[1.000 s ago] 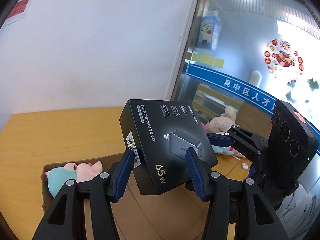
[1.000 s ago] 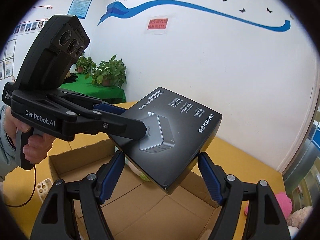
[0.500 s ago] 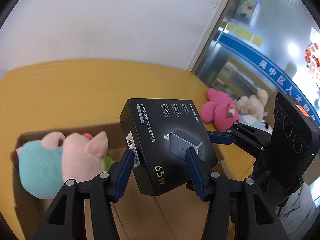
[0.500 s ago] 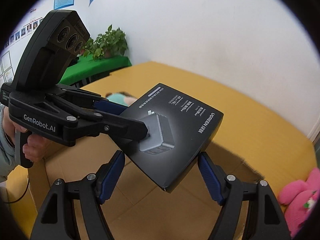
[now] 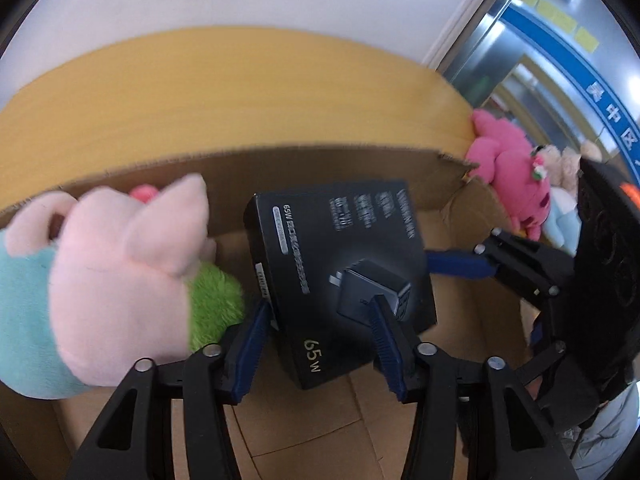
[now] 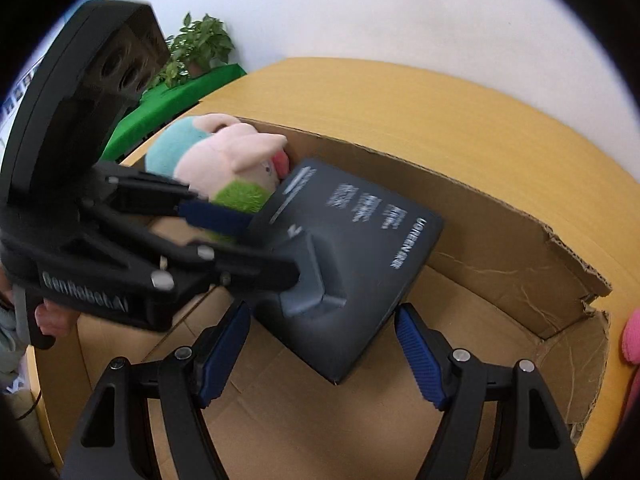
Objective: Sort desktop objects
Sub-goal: 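Carry the charger box with both grippers into the cardboard box beside the plush, then open both grippers to release the charger box inside the cardboard box, then withdraw both grippers from the box toward the black sunglasses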
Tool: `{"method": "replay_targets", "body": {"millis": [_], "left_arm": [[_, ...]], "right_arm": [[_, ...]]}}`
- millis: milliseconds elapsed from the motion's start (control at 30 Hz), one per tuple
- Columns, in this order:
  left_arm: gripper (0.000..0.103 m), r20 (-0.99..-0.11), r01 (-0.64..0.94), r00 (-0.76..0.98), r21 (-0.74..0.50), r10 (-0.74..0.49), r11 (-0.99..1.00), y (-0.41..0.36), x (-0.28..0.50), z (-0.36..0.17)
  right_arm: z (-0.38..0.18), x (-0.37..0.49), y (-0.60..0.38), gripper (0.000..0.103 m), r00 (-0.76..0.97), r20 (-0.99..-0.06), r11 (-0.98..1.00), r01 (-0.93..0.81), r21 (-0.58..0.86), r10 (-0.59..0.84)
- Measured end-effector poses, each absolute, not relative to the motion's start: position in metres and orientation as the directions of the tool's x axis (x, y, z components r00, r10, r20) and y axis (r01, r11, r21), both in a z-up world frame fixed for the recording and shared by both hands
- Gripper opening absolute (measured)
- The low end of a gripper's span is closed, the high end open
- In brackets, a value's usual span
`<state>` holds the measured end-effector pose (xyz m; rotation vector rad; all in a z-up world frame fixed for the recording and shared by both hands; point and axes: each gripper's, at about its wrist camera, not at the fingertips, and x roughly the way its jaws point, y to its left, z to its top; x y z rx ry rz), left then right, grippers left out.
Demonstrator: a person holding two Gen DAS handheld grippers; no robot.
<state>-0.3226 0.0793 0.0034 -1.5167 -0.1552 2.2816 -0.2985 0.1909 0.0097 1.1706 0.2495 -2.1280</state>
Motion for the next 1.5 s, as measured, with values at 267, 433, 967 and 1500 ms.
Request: {"method": "replay_targets", "body": {"millis": [267,433,967,1500], "left_arm": [[0.045,-0.864,-0.228,-0.36,-0.285,0.352,-0.931,0.07,-0.316,0.001],[0.046,-0.834,-0.23,-0.406,-0.302,0.373,-0.925,0.066,-0.311,0.017],[0.102,-0.425,-0.172,-0.893,0.013,0.151,-0.985,0.029,-0.087,0.148],[0.102,-0.475,-0.193,-0.86,-0.035,0.186,-0.98,0.004,0.021,0.112]], "right_arm": [[0.005,-0.293,0.184,0.074,-0.35,-0.828,-0.76,0.637,0.132,-0.438],[0.007,-0.29,0.193,0.074,-0.363,-0.818,-0.791,0.587,0.171,-0.446],[0.106,-0.101,0.23,0.081,-0.735,-0.578,-0.892,0.451,-0.024,-0.356],[0.053,-0.012,0.275,0.081,-0.625,-0.673,-0.872,0.486,0.061,-0.396]]}}
